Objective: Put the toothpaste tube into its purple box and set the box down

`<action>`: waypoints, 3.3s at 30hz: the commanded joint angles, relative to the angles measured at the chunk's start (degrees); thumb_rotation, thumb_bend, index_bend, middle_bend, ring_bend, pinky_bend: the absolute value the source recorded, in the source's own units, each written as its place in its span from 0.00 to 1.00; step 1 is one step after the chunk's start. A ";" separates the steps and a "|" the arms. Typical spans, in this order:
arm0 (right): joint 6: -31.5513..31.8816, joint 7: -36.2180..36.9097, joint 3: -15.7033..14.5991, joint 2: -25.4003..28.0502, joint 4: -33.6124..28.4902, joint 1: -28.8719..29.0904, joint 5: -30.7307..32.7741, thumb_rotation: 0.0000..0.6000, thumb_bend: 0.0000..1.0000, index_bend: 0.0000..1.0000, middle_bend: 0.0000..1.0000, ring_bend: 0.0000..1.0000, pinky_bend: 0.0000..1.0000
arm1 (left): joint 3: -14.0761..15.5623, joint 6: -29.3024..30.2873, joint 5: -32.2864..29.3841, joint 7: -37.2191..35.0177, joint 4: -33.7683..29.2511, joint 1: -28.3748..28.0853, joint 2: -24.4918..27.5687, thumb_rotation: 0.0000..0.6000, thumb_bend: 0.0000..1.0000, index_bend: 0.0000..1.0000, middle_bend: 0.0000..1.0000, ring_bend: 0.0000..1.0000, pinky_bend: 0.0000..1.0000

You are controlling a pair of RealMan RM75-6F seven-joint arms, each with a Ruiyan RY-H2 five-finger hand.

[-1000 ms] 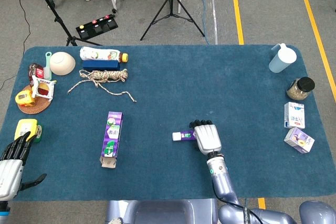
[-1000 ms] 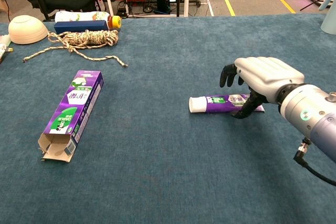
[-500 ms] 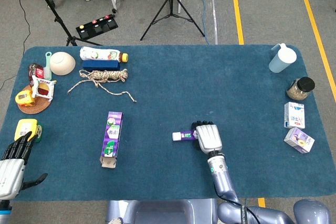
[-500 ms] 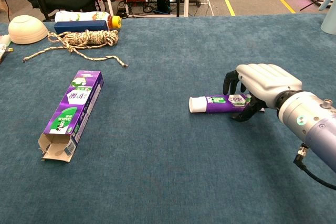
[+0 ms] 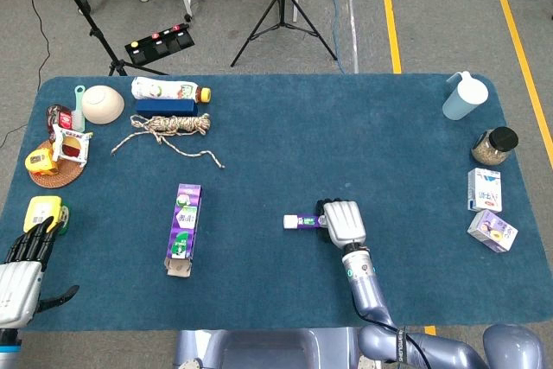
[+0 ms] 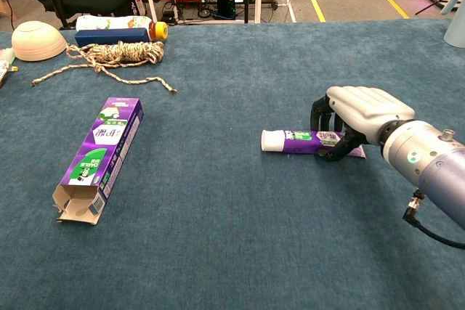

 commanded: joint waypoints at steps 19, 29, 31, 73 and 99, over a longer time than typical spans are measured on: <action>5.00 4.97 -3.06 6.66 -7.94 -0.95 -10.90 1.00 0.43 0.57 0.58 0.54 0.58 | -3.65 -2.56 2.61 -0.06 5.53 -5.31 -2.38 1.00 0.07 0.00 0.00 0.00 0.14; 6.94 3.71 -1.82 10.49 -12.96 -1.63 -10.33 1.00 0.43 0.57 0.58 0.54 0.58 | -5.29 -3.72 16.17 -14.14 23.34 -16.03 -4.31 1.00 0.07 0.00 0.00 0.00 0.14; 7.68 3.23 -1.59 11.32 -13.96 -1.78 -10.55 1.00 0.43 0.57 0.58 0.54 0.58 | -5.39 -4.26 20.25 -12.51 27.64 -19.25 -5.00 1.00 0.07 0.00 0.00 0.00 0.14; 10.29 2.79 0.15 16.22 -16.72 -1.82 -7.01 1.00 0.45 0.57 0.58 0.54 0.58 | 8.03 -16.25 36.03 -2.47 57.64 -48.65 -20.35 1.00 0.10 0.00 0.00 0.00 0.25; 10.53 3.62 -0.56 16.46 -16.24 -1.65 -6.61 1.00 0.45 0.57 0.58 0.54 0.58 | 10.72 -19.44 29.97 -0.33 60.13 -48.73 -23.91 1.00 0.19 0.00 0.00 0.01 0.28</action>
